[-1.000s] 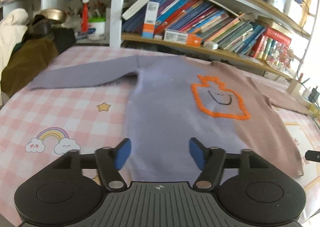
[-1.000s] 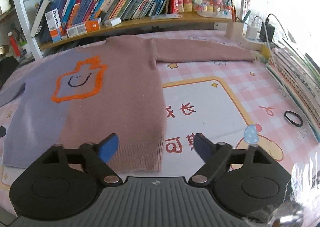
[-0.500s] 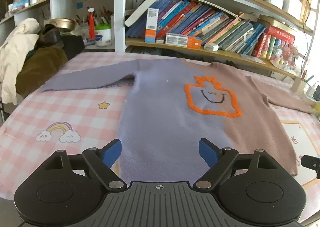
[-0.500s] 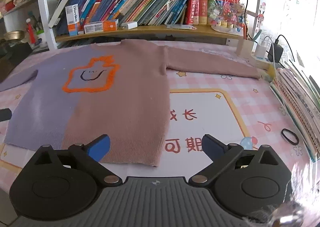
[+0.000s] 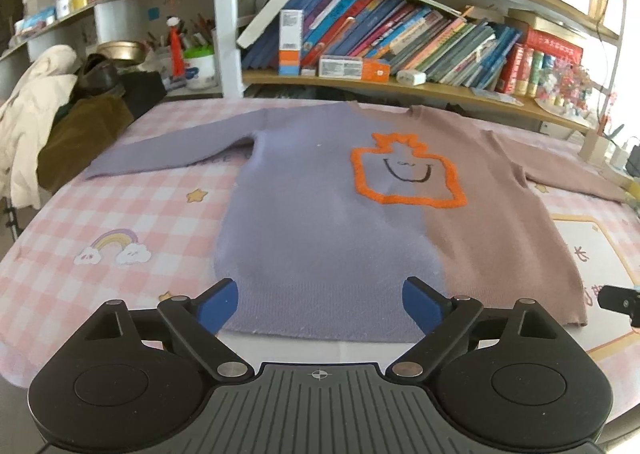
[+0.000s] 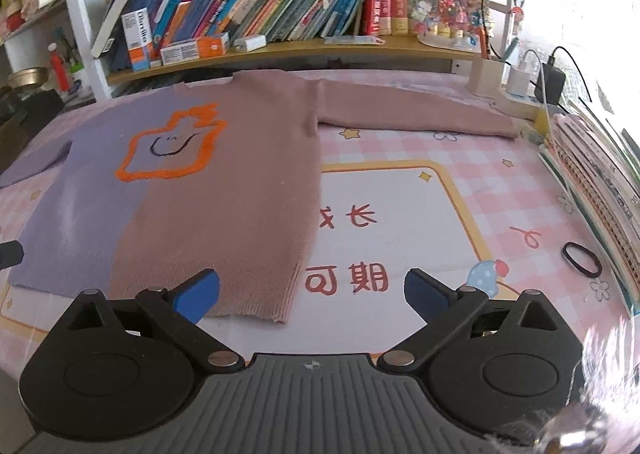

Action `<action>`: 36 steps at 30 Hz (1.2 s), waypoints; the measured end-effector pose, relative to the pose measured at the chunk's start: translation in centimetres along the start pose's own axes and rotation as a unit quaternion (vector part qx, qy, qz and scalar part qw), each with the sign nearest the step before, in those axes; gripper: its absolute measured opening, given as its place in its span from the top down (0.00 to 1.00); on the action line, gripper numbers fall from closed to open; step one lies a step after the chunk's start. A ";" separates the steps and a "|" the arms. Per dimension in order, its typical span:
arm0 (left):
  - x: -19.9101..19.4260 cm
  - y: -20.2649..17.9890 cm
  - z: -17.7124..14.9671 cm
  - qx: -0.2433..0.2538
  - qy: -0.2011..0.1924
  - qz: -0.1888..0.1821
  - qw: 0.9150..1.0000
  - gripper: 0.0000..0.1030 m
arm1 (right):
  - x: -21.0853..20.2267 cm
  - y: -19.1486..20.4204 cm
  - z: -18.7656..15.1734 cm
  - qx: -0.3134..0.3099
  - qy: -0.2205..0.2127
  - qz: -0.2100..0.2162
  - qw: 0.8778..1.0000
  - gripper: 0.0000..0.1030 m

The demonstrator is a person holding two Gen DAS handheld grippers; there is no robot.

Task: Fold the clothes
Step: 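Move the left gripper to the lavender sleeve cuff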

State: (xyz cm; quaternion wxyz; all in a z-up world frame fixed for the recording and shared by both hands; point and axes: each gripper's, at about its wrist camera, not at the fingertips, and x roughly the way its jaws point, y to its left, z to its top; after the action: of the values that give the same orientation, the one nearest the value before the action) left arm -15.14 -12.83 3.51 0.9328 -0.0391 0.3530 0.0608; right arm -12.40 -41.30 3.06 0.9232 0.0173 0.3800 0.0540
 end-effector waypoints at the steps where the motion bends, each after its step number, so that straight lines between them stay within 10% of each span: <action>1: 0.1 0.0 0.1 0.003 0.000 -0.003 1.000 0.10 | 0.1 0.0 0.1 0.002 -0.001 -0.002 1.000 0.03; 24: 7.9 16.9 5.4 -0.027 -0.002 -0.026 0.999 0.10 | 4.9 15.1 3.2 0.028 0.012 -0.043 0.999 0.01; 36: 12.9 27.0 6.8 -0.113 0.007 0.036 0.993 0.10 | 5.1 17.4 2.8 0.028 0.038 -0.092 0.995 0.01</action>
State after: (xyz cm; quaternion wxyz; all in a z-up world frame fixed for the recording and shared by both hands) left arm -4.90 15.80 -0.76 0.9171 -0.1319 0.3516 0.1337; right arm -8.34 -23.42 2.69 0.9082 0.0063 0.4165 -0.0415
